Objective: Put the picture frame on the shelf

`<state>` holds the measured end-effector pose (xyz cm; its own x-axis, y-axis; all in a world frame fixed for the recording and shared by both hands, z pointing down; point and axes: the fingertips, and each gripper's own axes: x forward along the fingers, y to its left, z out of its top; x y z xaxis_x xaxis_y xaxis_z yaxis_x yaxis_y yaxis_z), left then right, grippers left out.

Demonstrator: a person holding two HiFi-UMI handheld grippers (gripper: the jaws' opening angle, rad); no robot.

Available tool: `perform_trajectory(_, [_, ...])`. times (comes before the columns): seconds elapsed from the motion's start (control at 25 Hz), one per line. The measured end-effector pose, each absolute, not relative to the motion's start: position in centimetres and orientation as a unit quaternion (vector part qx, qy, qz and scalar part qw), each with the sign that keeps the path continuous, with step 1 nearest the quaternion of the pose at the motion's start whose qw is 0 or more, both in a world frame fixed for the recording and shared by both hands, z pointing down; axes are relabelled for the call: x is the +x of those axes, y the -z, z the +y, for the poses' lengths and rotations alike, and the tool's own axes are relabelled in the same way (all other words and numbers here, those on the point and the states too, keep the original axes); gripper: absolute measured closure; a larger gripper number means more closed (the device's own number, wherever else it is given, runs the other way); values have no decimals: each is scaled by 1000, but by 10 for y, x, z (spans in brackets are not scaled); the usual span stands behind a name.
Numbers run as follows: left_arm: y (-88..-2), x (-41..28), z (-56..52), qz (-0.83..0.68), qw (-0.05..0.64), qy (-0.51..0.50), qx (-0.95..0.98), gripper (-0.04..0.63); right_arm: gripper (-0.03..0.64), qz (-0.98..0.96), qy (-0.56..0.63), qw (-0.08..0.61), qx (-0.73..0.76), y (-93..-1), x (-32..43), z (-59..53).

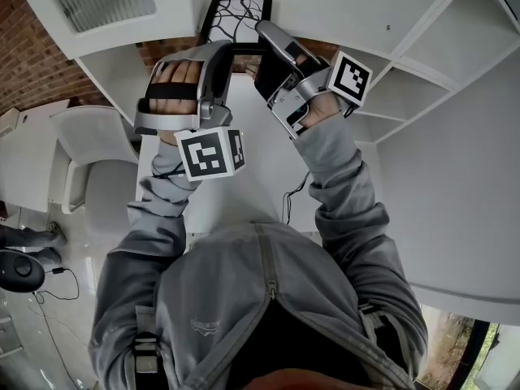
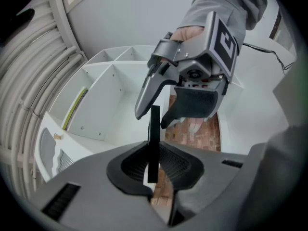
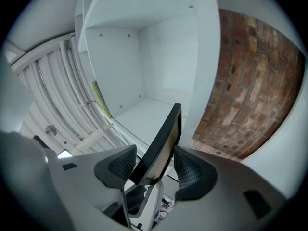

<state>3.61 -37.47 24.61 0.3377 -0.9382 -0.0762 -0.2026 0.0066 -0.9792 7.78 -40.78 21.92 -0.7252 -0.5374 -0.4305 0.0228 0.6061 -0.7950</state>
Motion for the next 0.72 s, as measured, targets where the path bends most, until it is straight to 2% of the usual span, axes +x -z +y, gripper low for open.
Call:
perform_trajectory(0.16, [-245,37,-372,463,538,344,-615,526,380,858,357,312,-196,-218,85,-389])
perform_trajectory(0.36, [-247,38,-366,460,540,348,-613,526,380,899,242,246,-270,-217,91,-363])
perform_trajectory(0.72, [-234,30,-407,455,525,366,-619,526,380,904,-142,-36,-401,-209,74,-380])
